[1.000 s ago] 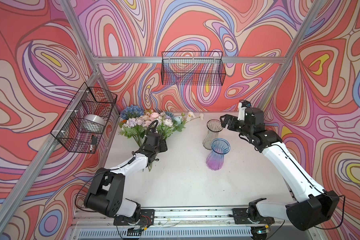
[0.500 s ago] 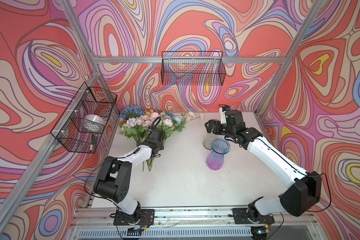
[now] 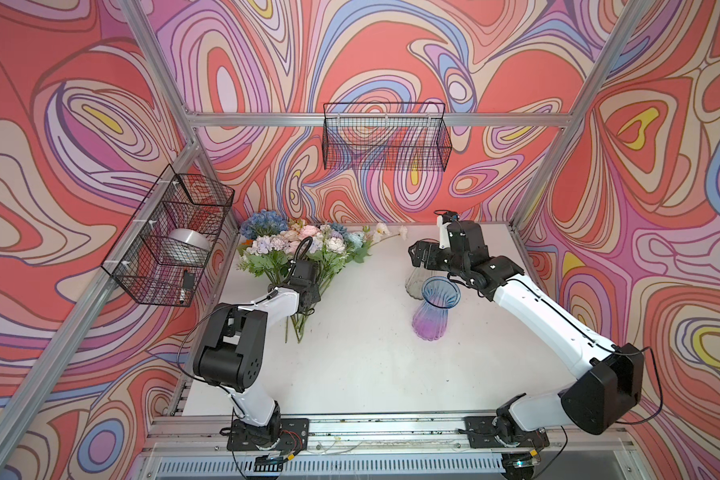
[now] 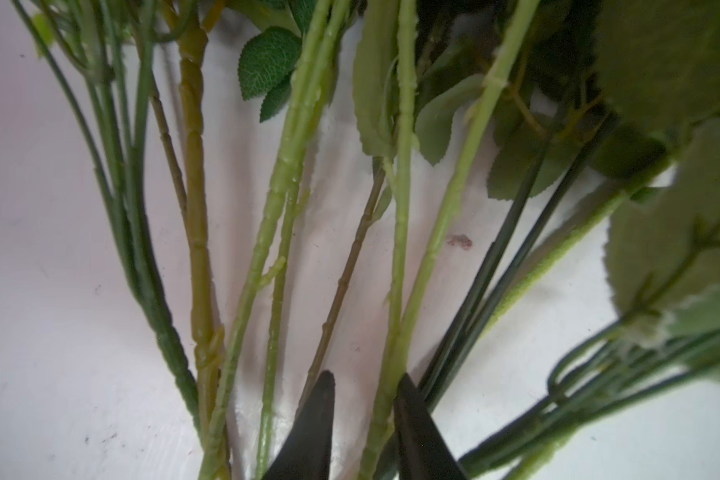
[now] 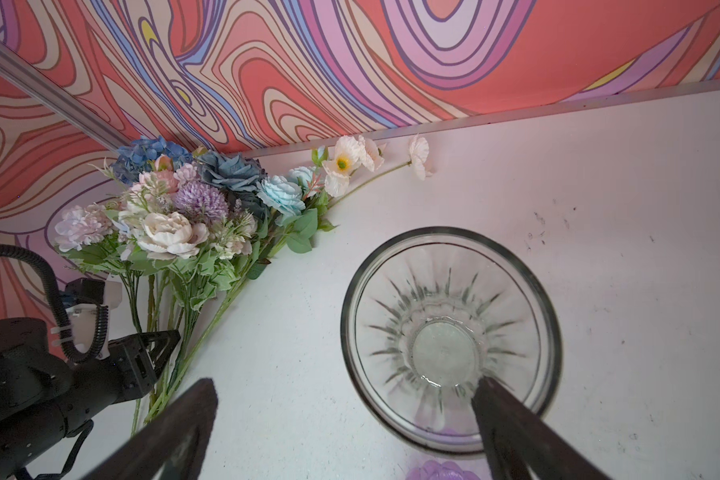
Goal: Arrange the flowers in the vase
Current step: 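Close the left gripper on pink peony stems while right gripper moves over vases, then lift the pink peonies with the left gripper toward the right gripper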
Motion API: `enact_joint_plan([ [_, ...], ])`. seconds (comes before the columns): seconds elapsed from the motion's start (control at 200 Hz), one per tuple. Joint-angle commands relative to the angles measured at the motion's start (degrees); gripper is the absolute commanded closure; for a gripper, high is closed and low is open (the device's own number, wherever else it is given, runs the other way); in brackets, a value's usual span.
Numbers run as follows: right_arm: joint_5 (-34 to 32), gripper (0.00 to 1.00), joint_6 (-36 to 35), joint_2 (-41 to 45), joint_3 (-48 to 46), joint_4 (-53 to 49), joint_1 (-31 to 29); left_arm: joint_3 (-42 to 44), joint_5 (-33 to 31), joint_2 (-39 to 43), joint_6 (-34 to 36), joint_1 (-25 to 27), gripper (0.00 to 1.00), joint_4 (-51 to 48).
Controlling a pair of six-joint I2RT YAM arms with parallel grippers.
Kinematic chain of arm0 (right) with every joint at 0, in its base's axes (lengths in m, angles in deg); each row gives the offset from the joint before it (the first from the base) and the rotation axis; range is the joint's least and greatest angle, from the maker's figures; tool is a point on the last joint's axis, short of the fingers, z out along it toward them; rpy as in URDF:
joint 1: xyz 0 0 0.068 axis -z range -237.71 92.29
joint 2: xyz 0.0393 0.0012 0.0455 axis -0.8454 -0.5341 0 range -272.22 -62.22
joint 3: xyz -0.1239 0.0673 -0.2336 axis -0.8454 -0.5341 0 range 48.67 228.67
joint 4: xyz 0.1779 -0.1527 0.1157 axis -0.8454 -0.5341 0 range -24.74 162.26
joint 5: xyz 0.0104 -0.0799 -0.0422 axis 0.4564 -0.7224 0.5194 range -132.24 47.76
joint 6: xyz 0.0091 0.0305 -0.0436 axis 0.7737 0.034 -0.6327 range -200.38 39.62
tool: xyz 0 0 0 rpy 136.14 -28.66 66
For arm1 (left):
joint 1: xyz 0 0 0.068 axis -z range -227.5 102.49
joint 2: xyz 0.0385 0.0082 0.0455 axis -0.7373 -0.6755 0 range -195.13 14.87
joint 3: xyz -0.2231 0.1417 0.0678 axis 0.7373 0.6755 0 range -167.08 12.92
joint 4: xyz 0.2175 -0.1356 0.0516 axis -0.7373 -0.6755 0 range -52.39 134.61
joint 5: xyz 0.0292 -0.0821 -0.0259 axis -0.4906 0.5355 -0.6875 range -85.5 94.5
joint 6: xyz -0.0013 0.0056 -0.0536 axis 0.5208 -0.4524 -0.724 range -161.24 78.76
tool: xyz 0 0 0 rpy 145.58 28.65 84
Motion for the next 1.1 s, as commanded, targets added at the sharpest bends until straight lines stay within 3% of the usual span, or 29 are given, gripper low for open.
enact_joint_plan([
  [0.0, -1.73, 0.02, -0.28, 1.66, -0.32, 0.11, -0.51, -0.73, 1.15, -2.51, -1.17, -0.53, 0.74, -0.5],
  [0.095, -2.28, 0.02, -0.3, 2.39, -0.88, -0.07, -0.58, -1.72, 1.64, -3.41, -0.8, -0.65, 0.78, -0.9],
  [0.326, -3.93, 0.02, -0.45, 4.58, -2.4, 0.15, -0.59, -2.29, 4.09, -3.68, -0.19, -0.62, 1.0, -0.58],
  [0.741, -3.02, 0.02, -0.96, 5.14, -1.96, 1.67, -0.6, -1.68, 0.04, 8.32, 2.75, 3.14, 1.0, -0.69],
  [1.097, 5.4, 0.04, -4.56, 8.33, -2.99, 12.11, -0.67, 4.34, 1.46, 23.77, 5.4, 4.35, 1.0, 13.14],
])
